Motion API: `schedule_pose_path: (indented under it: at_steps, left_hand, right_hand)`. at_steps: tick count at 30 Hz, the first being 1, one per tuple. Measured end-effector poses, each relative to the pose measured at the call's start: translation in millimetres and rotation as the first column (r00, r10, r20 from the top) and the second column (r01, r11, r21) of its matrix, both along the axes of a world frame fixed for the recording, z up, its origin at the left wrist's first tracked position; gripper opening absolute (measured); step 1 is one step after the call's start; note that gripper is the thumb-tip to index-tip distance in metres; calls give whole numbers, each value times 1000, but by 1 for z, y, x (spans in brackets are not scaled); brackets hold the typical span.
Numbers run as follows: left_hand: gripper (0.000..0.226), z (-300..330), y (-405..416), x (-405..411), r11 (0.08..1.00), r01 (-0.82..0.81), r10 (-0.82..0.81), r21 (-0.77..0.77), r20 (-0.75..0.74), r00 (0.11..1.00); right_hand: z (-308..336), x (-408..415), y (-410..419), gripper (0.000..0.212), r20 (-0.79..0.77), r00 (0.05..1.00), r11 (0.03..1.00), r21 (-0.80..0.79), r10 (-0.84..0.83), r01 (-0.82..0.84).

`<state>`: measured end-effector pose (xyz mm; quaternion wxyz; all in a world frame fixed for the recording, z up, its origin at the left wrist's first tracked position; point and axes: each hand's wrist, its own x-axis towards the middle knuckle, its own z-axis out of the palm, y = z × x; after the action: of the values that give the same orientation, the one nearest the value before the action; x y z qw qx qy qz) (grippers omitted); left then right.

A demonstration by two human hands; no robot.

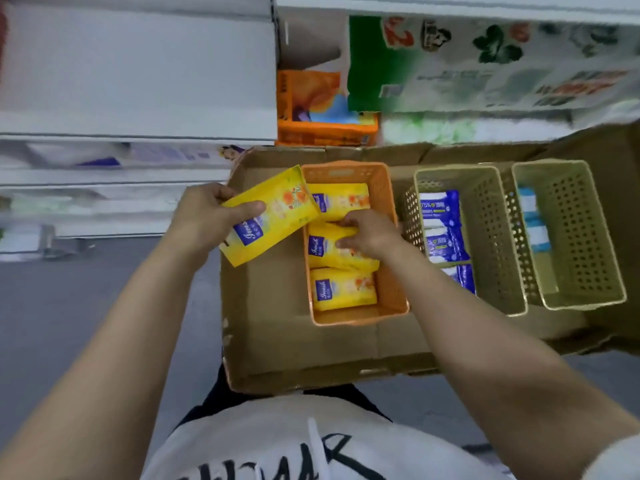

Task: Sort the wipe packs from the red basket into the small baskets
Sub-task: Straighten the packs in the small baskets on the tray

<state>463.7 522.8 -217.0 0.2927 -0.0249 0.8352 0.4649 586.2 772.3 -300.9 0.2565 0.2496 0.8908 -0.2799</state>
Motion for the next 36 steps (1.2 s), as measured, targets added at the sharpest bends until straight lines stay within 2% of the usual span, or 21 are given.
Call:
schedule_pose_path:
  at_steps: [3, 6, 11, 15, 20, 25, 32, 36]
  left_hand:
    - [31, -7, -4, 22, 998, -1, 1, -58, 0, 1000]
    - [38, -13, -7, 35, 994, 25, -25, -104, 6, 1000]
    - [40, -18, -7, 42, 993, -20, 21, -119, 5, 1000]
    - [33, -19, -12, 44, 990, -96, 98, -106, 8, 995]
    - [30, -16, -26, 38, 973, -206, 206, -101, -11, 978]
    - [31, -14, -30, 36, 970, -229, 229, -84, -10, 973]
    - [32, -20, -24, 41, 982, -170, 172, -87, 14, 985]
    - [42, -22, -22, 41, 991, -109, 112, -83, 33, 993]
  right_hand:
    - [-4, -3, -6, 48, -48, 990, 969, 219, 132, -118]
    - [-7, 5, -13, 44, -117, 976, 936, 323, 184, -138]
    - [-10, 10, -10, 45, -96, 973, 958, 216, 212, -187]
    - [-12, 5, -4, 45, -76, 974, 965, 172, 212, -197]
    - [-19, 2, -1, 44, -46, 992, 992, 41, 121, -119]
    - [-21, -2, 7, 24, -140, 990, 998, -65, -6, -3]
    - [-27, -6, 1, 21, -143, 990, 999, -40, -17, 12]
    - [-26, -4, -7, 39, -256, 966, 996, 74, -26, 47]
